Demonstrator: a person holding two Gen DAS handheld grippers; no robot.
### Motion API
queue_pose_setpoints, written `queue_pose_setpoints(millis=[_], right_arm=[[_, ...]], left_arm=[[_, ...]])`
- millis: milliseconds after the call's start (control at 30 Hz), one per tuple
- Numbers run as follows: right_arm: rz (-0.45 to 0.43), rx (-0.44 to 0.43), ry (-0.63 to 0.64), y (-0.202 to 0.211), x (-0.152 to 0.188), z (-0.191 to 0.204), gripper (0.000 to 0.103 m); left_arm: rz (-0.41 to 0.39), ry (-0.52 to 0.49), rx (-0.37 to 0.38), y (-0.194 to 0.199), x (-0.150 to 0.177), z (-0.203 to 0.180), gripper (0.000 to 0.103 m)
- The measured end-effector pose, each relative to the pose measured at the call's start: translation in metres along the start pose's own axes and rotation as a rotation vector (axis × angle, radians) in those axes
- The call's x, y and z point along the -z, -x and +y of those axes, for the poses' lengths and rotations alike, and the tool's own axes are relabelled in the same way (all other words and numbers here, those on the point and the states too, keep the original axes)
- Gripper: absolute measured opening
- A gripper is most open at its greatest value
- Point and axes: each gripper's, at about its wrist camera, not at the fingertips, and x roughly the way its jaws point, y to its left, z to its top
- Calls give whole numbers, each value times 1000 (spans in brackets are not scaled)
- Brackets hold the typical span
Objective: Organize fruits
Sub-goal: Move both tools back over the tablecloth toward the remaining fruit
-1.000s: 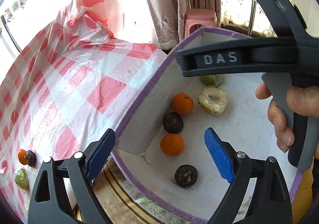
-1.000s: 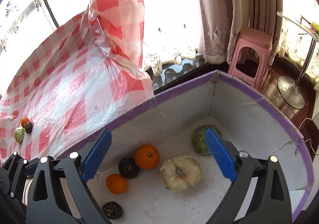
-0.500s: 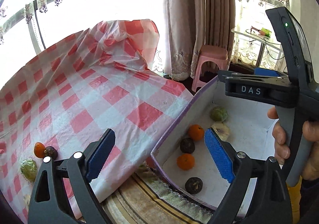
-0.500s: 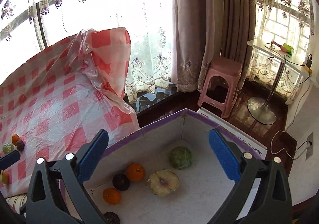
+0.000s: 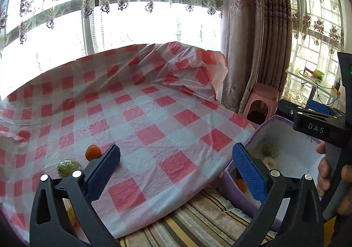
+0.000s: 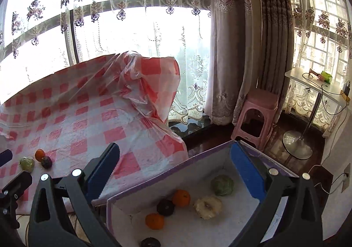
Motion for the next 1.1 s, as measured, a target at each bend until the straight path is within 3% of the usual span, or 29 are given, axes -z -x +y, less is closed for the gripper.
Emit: queue_pose_setpoints(millis=[167, 333, 467, 833, 967, 1100], right_arm=[[2, -68, 48, 7, 2, 34, 101], [36, -234, 41, 10, 11, 65, 101], [98, -330, 47, 5, 23, 95, 101], [174, -456, 171, -1, 58, 183, 101], [195, -464, 221, -5, 68, 205, 101], [206, -456, 230, -11, 71, 213, 101]], left_arm=[[-7, 16, -58, 15, 10, 28, 98], [22, 44, -131, 33, 28, 66, 98], [51, 137, -166, 47, 46, 107, 98], [143, 262, -240, 61, 81, 175, 94], [193, 291, -221, 53, 90, 185, 82], [228, 284, -193, 44, 94, 185, 82]])
